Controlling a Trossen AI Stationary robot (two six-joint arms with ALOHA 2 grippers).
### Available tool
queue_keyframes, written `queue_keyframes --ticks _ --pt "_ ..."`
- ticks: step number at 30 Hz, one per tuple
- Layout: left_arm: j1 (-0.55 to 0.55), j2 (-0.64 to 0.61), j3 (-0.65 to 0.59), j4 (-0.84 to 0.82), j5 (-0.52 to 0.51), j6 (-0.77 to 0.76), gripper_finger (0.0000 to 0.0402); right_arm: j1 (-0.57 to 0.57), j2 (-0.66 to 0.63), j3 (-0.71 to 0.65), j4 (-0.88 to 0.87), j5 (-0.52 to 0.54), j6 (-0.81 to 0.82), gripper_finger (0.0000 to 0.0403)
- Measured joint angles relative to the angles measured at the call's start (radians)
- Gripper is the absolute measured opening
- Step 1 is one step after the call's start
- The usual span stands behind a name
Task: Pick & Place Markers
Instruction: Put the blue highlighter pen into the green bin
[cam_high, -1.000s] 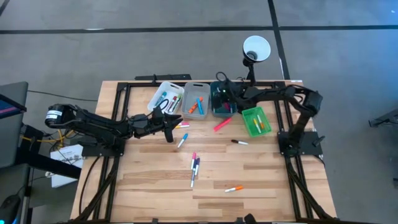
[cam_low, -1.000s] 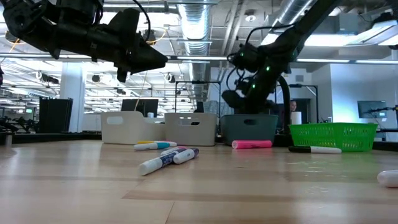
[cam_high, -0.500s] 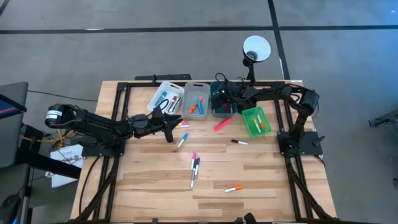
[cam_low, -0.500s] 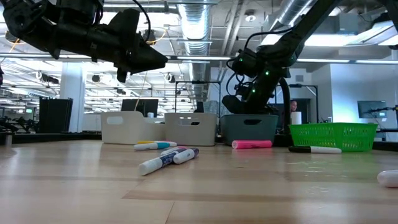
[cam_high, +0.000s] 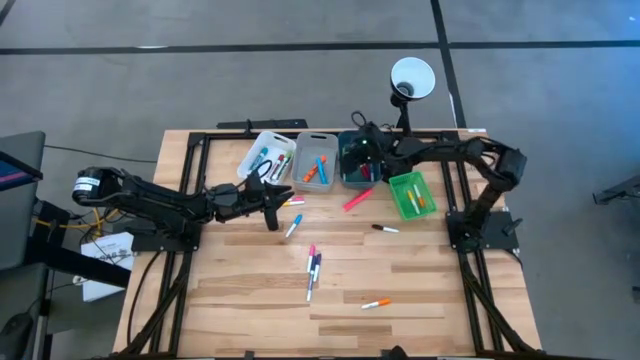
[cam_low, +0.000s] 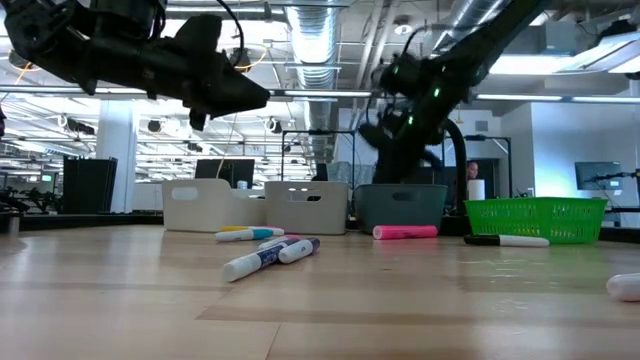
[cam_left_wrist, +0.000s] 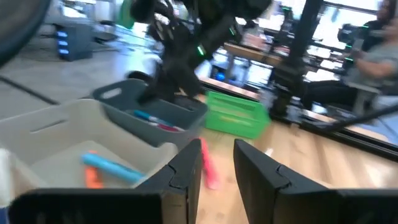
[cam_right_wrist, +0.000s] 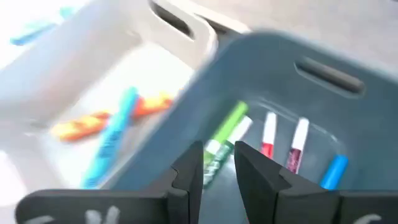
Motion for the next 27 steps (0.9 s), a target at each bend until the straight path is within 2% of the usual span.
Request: queue_keyframes --ticks 5,12,16,21,27 --pt "-0.029 0.007 0.0 -0.002 0.125 -0.032 0.009 0.045 -0.165 0.0 -0.048 -0.01 -0.046 0.0082" --pt "-0.158 0.145 0.0 -0.004 0.128 -0.116 0.009 0.182 -0.354 0.0 -0.113 -0.01 -0.145 0.0082" --pt "-0.221 0.255 0.01 -0.003 0.044 -0.136 0.0099 0.264 -0.413 0.0 -0.153 -0.011 -0.179 0.0082" --pt "-0.24 0.347 0.011 -0.002 -0.099 -0.123 0.0139 0.343 -0.431 0.0 -0.162 -0.01 -0.179 0.0082" --pt "-0.241 0.455 0.014 -0.001 -0.15 -0.133 0.0179 0.388 -0.425 0.0 -0.184 -0.01 -0.179 0.0082"
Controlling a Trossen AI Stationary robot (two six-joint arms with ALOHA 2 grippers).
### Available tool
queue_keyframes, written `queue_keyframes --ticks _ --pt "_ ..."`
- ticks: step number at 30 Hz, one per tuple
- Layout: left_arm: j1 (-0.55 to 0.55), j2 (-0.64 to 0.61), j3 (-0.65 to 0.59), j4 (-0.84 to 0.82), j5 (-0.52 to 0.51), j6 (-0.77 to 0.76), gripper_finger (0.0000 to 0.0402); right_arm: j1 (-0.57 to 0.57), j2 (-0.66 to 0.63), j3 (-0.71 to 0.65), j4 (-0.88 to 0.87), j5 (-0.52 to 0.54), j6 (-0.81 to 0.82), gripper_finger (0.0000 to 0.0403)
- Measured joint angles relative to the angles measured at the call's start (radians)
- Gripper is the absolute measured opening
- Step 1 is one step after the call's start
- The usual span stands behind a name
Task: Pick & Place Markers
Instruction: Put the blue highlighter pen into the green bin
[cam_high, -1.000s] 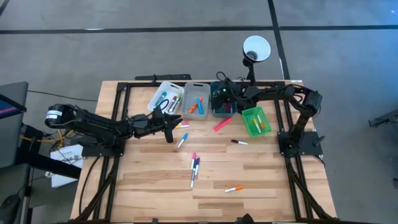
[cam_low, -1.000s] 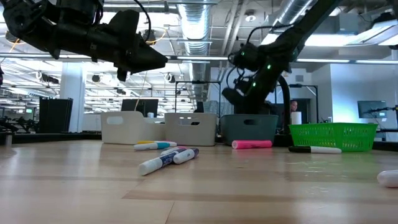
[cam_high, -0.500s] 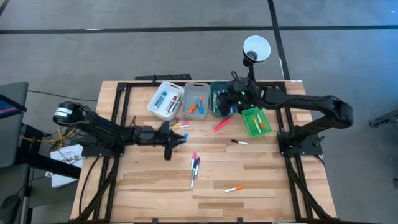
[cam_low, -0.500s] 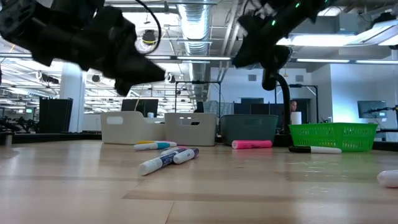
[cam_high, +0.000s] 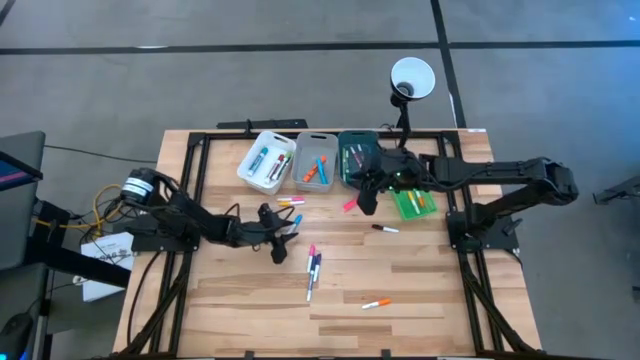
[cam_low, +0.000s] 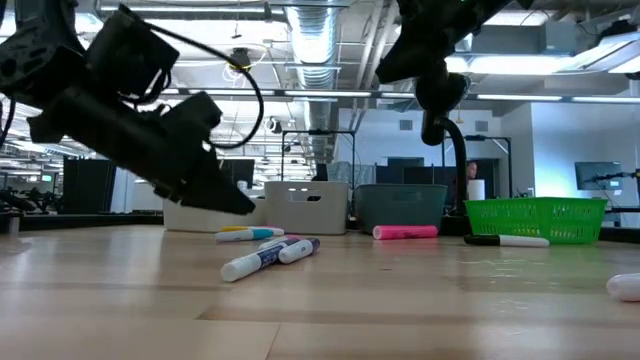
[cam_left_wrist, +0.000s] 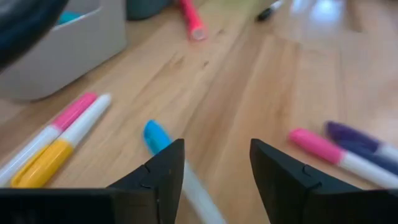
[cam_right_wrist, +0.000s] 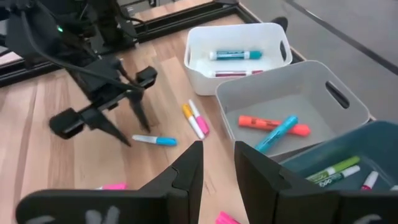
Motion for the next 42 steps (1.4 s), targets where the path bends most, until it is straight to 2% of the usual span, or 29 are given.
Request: queue_keyframes --ticks 3,17,23,28,30,35,42 --pt "0.0 0.022 0.014 -0.001 -0.032 -0.011 0.0183 0.005 0.0 0.0 -0.005 0.0 0.0 0.0082" --pt "0.02 0.023 0.022 -0.027 -0.025 -0.037 0.0162 0.004 0.0 0.0 -0.005 0.001 0.001 0.0082" --pt "0.077 0.023 0.022 -0.038 0.102 -0.069 0.0161 0.005 0.0 0.0 0.017 0.0 0.001 0.0082" --pt "0.104 0.02 0.022 -0.041 0.128 -0.055 0.0161 0.019 -0.003 0.0 0.039 0.0 0.015 0.0082" --pt "0.103 0.005 0.022 -0.068 0.129 -0.042 0.0161 0.023 0.004 0.0 0.043 0.0 0.01 0.0082" --pt "0.077 -0.047 0.022 -0.252 0.102 -0.092 0.0161 0.015 0.046 0.0 0.037 -0.003 -0.022 0.0082" --pt "0.05 -0.03 0.023 -0.256 0.081 -0.09 0.0161 0.017 0.142 0.0 0.063 -0.024 -0.096 0.0101"
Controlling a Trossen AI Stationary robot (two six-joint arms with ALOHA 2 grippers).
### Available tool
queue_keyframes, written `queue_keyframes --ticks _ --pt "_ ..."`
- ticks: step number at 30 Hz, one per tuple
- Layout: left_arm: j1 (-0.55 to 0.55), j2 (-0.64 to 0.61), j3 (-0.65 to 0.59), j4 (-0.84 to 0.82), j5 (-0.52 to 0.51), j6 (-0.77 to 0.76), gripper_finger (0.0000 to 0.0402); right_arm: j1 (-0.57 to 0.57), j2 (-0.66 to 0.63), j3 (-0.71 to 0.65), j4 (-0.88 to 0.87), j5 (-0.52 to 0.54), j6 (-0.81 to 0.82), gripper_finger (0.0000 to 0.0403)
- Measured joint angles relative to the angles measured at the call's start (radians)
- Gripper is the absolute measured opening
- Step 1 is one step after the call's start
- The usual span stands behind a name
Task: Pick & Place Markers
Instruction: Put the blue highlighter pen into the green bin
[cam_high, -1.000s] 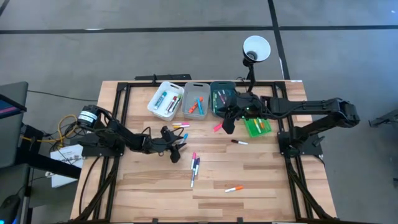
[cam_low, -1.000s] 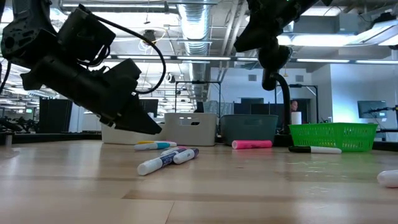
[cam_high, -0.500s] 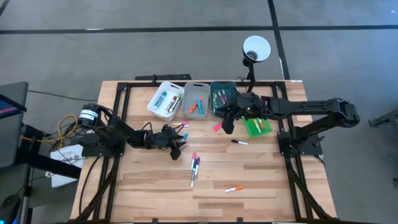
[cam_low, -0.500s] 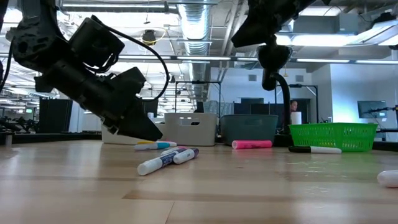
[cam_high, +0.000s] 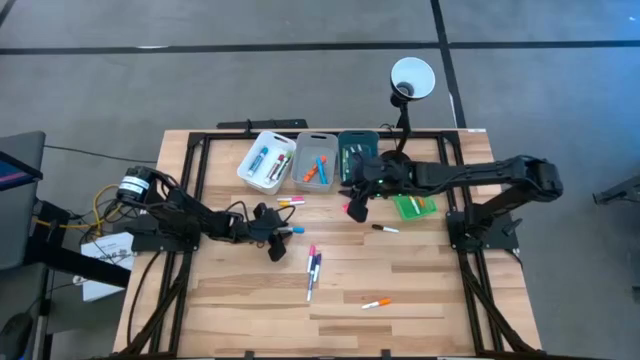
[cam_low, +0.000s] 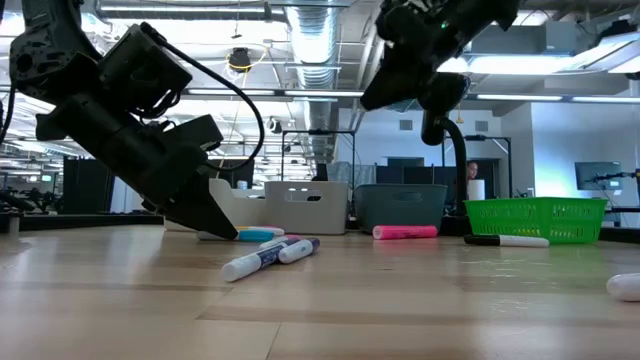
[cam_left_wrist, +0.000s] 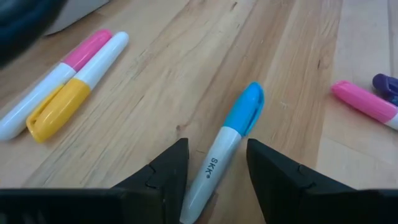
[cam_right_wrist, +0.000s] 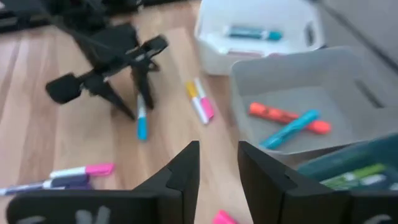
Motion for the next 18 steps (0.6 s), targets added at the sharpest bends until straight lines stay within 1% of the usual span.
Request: queue_keyframes --ticks 3,6,10,14,15,18 --pt "0.0 0.011 0.001 -0.014 -0.006 0.017 0.0158 0.001 0.04 0.0 0.014 -0.076 -0.02 0.0117" --pt "0.0 0.012 -0.004 -0.027 -0.005 0.026 0.0142 0.018 0.087 0.0 0.029 -0.152 -0.07 0.0137" --pt "0.001 0.013 -0.017 -0.03 -0.006 0.018 0.0094 0.063 0.155 0.0 0.108 -0.164 -0.118 0.0163" --pt "0.002 0.013 -0.019 -0.028 -0.007 0.019 0.0041 0.115 0.248 0.0 0.24 -0.159 -0.13 0.0176" --pt "0.002 0.013 -0.019 -0.025 -0.006 0.019 0.0033 0.127 0.276 0.0 0.274 -0.159 -0.132 0.0177" --pt "0.002 0.014 -0.02 -0.008 -0.002 0.021 0.0033 0.15 0.368 0.0 0.399 -0.159 -0.132 0.0175"
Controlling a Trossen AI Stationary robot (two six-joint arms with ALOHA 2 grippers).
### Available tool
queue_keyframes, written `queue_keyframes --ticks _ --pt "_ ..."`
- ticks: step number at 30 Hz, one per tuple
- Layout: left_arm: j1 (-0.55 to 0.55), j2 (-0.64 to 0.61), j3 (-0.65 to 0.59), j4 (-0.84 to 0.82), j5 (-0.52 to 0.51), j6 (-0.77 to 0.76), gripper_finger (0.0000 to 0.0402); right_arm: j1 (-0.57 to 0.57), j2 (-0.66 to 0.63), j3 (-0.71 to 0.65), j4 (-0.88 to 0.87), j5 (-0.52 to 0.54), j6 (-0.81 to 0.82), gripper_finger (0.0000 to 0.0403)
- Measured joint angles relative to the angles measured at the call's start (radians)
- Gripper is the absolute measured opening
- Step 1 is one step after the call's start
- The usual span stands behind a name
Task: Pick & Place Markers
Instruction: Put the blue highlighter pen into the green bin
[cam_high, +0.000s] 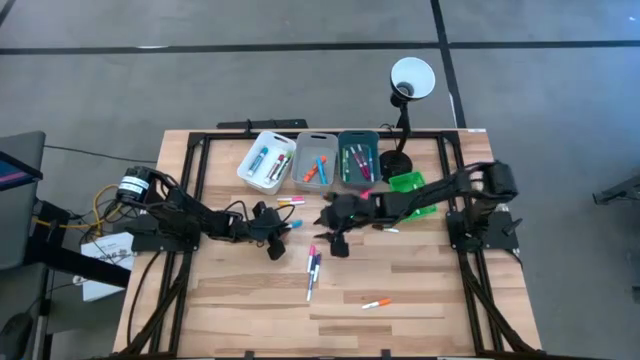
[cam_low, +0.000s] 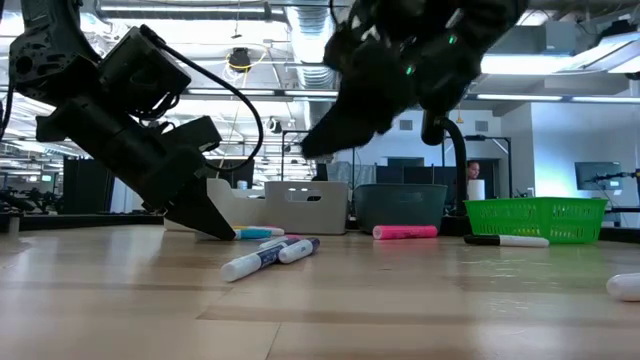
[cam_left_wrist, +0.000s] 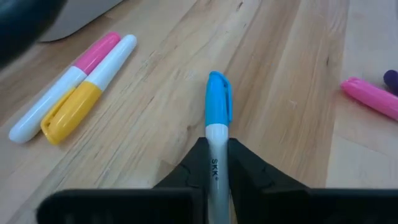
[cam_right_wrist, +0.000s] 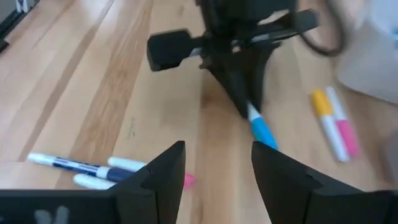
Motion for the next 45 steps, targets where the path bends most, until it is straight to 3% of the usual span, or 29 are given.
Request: queue_keyframes --ticks 4,15,28,45 --pt "0.0 0.003 0.0 0.057 0.004 0.01 0.0039 0.005 0.09 0.0 0.118 0.001 0.0 0.0168" --pt "-0.008 0.006 0.063 0.08 0.04 0.089 0.004 -0.024 0.194 0.001 0.188 0.0 0.001 0.0163" --pt "-0.029 0.003 0.107 0.103 0.042 0.177 0.0041 -0.028 0.216 0.0 0.236 -0.003 0.0 0.0161" --pt "-0.034 0.003 0.112 0.11 0.039 0.185 0.0056 -0.027 0.216 0.0 0.237 -0.008 0.0 0.0064"
